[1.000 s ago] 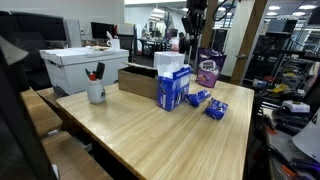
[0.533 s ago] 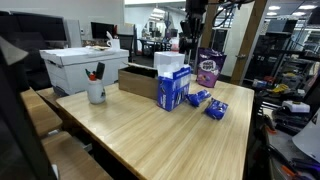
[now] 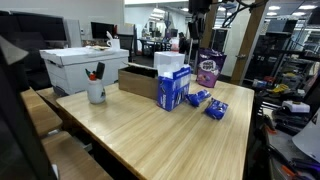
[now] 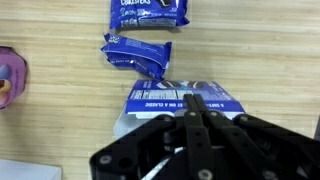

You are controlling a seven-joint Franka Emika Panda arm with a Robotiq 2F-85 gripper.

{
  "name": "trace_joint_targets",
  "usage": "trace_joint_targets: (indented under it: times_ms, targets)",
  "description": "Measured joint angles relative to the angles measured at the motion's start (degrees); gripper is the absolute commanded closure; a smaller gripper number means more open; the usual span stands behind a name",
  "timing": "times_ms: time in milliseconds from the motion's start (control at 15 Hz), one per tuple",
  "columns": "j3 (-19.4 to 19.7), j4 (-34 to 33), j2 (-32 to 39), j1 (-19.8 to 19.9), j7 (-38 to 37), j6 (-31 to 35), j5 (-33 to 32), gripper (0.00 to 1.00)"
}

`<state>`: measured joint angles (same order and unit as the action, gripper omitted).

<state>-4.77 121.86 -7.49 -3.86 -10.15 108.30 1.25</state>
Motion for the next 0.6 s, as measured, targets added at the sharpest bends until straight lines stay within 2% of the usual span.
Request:
trace_joint_targets:
  times_ms: [133, 600]
  targets:
    - [-0.12, 0.69, -0.93, -0.27, 3.62, -0.45, -0.02, 0.65]
    - [-0.64, 5.0, -7.28, -2.1, 12.79, -0.49, -1.49, 0.28]
